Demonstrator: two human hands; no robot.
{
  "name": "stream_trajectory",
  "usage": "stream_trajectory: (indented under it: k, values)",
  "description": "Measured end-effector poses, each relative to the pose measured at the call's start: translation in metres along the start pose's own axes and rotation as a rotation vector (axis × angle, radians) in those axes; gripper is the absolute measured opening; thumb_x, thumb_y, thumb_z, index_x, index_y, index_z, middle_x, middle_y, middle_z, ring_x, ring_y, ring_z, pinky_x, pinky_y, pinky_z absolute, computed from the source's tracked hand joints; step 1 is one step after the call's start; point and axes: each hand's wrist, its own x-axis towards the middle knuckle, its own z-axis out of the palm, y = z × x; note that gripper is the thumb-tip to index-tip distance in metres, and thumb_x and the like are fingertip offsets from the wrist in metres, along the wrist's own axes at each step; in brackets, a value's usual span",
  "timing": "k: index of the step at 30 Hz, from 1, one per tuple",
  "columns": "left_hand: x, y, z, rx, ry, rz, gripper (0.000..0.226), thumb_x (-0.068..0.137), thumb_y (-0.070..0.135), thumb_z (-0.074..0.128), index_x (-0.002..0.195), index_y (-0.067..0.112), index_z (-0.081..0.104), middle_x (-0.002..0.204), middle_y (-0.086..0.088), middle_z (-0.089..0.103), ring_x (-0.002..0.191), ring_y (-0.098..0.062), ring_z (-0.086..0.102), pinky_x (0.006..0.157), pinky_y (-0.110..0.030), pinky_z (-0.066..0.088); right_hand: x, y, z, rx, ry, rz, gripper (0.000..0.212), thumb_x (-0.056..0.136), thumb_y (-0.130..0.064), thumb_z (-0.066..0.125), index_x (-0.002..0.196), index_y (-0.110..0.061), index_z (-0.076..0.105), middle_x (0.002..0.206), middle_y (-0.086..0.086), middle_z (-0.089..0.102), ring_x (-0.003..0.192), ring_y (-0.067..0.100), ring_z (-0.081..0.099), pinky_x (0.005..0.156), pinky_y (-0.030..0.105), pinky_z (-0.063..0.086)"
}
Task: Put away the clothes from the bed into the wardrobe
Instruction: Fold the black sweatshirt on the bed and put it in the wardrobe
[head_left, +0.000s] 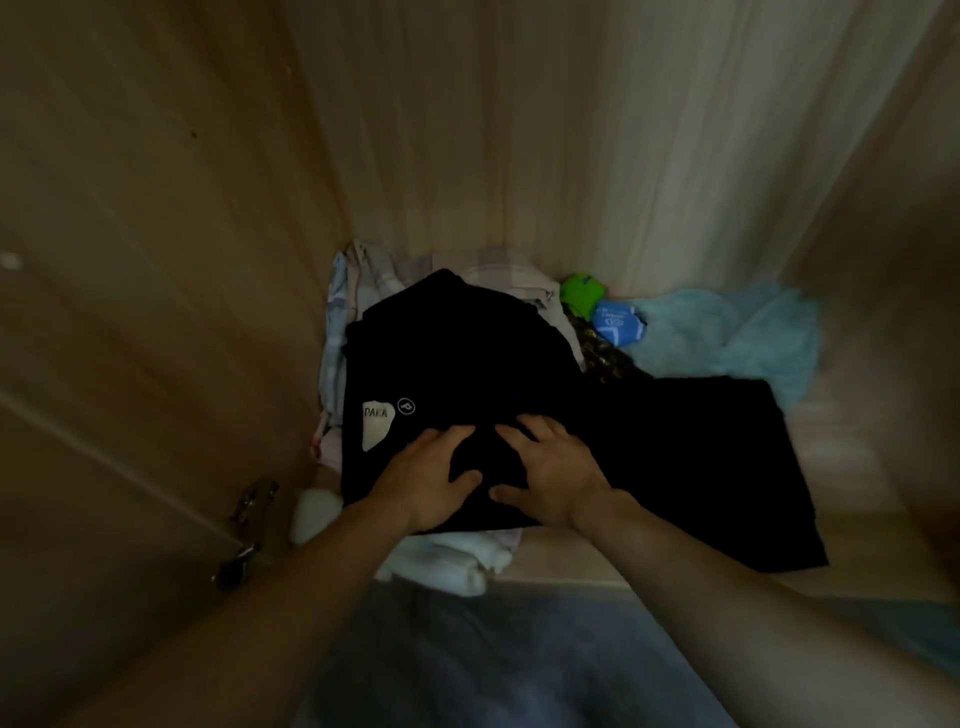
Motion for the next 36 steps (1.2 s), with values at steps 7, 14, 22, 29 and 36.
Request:
stream_trajectory:
  k: [7, 14, 22, 29, 36]
  values:
    - [-0.126, 0.072, -0.094, 0.096, 0.054, -0.023, 0.077, 0.084, 0.069, 0.032, 0.146, 0.025, 0.045, 0.145, -0.003, 0.051, 0.129, -0.028, 0.047, 0.104, -0.042, 0.043, -0.117, -0.053, -0.102, 0.013, 0.024, 0.074, 0.068, 0.09, -0.055, 0.057, 0.149, -0.029, 0.034, 0.146, 0.001, 0.041, 0.136, 0.026, 0.035, 0.11, 0.048, 0.034]
    - [-0.234, 0.171, -0.198, 0.11, 0.059, -0.054, 0.07, 0.083, 0.068, 0.029, 0.135, 0.027, 0.053, 0.135, 0.002, 0.057, 0.125, -0.024, 0.05, 0.101, -0.045, 0.045, -0.217, -0.104, -0.258, -0.064, -0.026, 0.028, 0.068, 0.084, -0.06, 0.056, 0.141, -0.025, 0.045, 0.133, 0.001, 0.047, 0.124, 0.029, 0.043, 0.1, 0.045, 0.04]
    - [-0.341, 0.29, -0.356, -0.02, 0.103, -0.262, 0.069, 0.084, 0.065, 0.038, 0.132, 0.021, 0.058, 0.131, -0.001, 0.059, 0.12, -0.023, 0.055, 0.099, -0.034, 0.042, -0.32, -0.151, -0.456, 0.009, 0.021, 0.1, 0.077, 0.078, -0.073, 0.038, 0.141, -0.03, 0.044, 0.127, -0.001, 0.05, 0.121, 0.026, 0.047, 0.093, 0.041, 0.045]
    - [-0.436, 0.374, -0.465, 0.156, 0.105, -0.131, 0.061, 0.088, 0.073, 0.029, 0.136, 0.039, 0.045, 0.138, 0.002, 0.055, 0.125, -0.028, 0.051, 0.098, -0.044, 0.045, -0.412, -0.212, -0.583, -0.063, 0.041, 0.054, 0.078, 0.079, -0.075, 0.029, 0.144, -0.033, 0.039, 0.137, -0.004, 0.045, 0.129, 0.025, 0.041, 0.1, 0.046, 0.04]
    - [-0.497, 0.415, -0.524, 0.374, -0.046, 0.037, 0.07, 0.091, 0.077, 0.026, 0.153, 0.045, 0.015, 0.157, 0.005, 0.029, 0.14, -0.026, 0.034, 0.111, -0.05, 0.033, -0.49, -0.263, -0.64, -0.088, 0.093, 0.138, 0.081, 0.077, -0.078, 0.016, 0.144, -0.038, 0.037, 0.141, -0.007, 0.042, 0.129, 0.025, 0.041, 0.098, 0.046, 0.044]
